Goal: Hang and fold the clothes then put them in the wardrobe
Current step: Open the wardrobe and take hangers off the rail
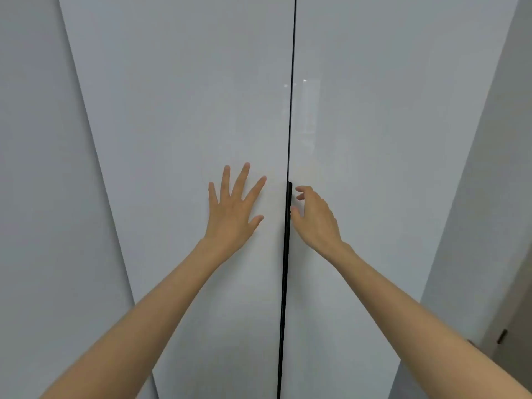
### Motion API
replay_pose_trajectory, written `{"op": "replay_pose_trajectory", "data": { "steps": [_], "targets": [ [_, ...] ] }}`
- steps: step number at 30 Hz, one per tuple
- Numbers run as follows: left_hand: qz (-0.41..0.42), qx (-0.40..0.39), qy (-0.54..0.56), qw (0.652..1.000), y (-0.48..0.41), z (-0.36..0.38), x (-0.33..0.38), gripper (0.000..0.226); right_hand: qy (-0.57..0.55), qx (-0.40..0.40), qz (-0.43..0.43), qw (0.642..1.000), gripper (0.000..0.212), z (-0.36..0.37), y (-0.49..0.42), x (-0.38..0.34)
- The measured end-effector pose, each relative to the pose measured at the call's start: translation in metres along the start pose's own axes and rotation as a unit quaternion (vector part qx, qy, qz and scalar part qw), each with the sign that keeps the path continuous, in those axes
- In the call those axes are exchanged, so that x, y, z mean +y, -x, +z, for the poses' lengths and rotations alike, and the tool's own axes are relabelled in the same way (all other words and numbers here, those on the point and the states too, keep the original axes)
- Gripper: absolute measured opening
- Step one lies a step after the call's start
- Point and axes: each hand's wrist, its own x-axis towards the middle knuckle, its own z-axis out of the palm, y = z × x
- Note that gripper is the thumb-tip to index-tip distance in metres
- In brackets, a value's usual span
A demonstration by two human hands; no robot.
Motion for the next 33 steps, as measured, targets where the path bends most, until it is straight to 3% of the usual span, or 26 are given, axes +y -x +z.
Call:
{"op": "replay_pose_trajectory", "data": {
  "steps": [8,11,15,21,24,29,33],
  "targets": [
    [0.009,-0.003,-0.056,0.998,-0.022,0.039,-0.012,0.102,-0.067,0.039,-0.032,0.996,0.004,0.023,-0.039,0.016],
    [0.004,0.007,-0.056,0.998,-0.021,0.043,-0.012,0.098,-0.076,0.021,-0.051,0.996,0.006,0.020,-0.044,0.020],
    [0.018,0.008,0.021,1.000,-0.016,0.042,-0.005,0.080,-0.091,-0.029,-0.046,0.994,0.007,0.007,-0.045,0.018],
    [0.028,-0.116,0.060,0.991,0.013,0.050,0.015,0.085,-0.092,-0.063,-0.053,0.992,0.008,-0.010,-0.028,0.012],
    [0.025,-0.156,0.139,0.978,0.026,0.049,0.034,0.084,-0.092,-0.064,-0.056,0.992,0.013,-0.022,-0.009,0.010],
    [0.026,-0.159,0.310,0.937,0.051,0.040,0.076,0.081,-0.088,-0.050,-0.059,0.993,0.010,-0.049,0.034,0.011],
    [0.002,-0.140,0.359,0.923,0.074,0.031,0.103,0.082,-0.061,-0.034,-0.050,0.996,0.007,-0.070,0.066,0.008]
  ]
}}
